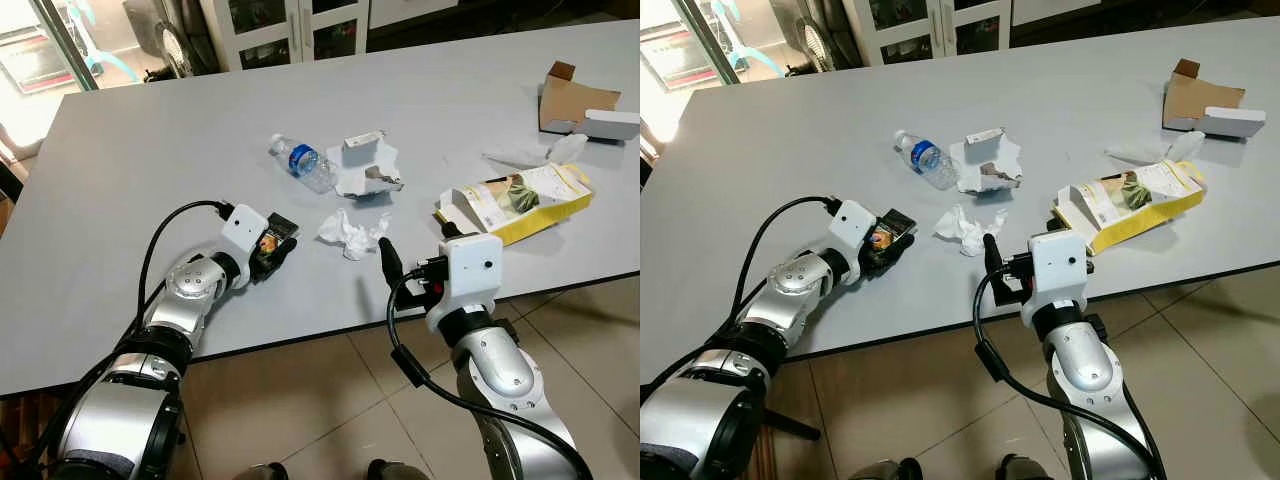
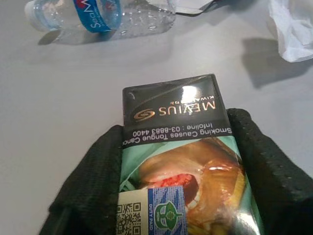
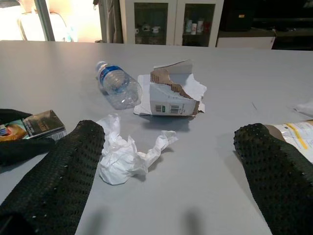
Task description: Picking trash to rubbish bin
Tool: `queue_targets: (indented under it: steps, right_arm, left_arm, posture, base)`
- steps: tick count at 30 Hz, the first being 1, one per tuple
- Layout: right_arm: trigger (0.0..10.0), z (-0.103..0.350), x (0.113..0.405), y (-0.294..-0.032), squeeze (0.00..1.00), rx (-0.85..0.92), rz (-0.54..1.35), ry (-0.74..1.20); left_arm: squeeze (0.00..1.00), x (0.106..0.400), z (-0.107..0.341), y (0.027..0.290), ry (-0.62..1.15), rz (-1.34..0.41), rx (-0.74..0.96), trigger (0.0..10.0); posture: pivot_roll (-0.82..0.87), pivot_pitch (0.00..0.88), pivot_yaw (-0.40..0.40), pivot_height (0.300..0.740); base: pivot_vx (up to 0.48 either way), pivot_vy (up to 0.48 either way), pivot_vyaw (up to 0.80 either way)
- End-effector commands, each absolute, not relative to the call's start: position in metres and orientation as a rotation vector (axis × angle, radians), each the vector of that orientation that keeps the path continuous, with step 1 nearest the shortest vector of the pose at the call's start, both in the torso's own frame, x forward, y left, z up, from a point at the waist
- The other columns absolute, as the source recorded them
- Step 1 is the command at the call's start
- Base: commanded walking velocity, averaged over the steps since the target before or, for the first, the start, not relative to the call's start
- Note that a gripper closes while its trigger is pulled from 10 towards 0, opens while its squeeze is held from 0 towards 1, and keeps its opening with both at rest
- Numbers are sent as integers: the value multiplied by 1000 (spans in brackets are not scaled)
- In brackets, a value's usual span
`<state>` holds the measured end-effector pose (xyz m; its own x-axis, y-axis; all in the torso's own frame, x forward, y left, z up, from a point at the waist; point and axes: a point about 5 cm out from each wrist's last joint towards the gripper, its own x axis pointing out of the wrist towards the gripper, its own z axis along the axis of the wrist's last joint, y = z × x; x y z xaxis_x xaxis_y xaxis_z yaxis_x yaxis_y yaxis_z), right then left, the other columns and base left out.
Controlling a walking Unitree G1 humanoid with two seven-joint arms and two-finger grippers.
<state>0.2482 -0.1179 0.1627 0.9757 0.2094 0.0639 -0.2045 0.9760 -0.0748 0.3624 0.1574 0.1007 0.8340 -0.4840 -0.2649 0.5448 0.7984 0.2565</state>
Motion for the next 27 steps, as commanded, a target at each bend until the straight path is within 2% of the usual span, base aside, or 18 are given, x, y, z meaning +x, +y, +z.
queue_targets:
  steps: [1, 18, 27]
  right_arm:
    - [10000, 167, 247, -117, 0, -70, 208, -88]
    - [10000, 167, 248, -117, 0, -74, 204, -88]
    - [10000, 167, 249, -119, 0, -76, 201, -91]
  left_arm:
    - [0, 335, 51, 166, 448, -590, 329, 0]
    - [0, 340, 58, 160, 371, -562, 315, 0]
    - [0, 346, 69, 164, 282, -458, 258, 0]
  posture:
    - [-138, 147, 62, 740]
    - [-138, 147, 61, 740]
    - [-133, 146, 52, 740]
  base:
    - [0, 0, 0]
    - [0, 0, 0]
    - [0, 0, 0]
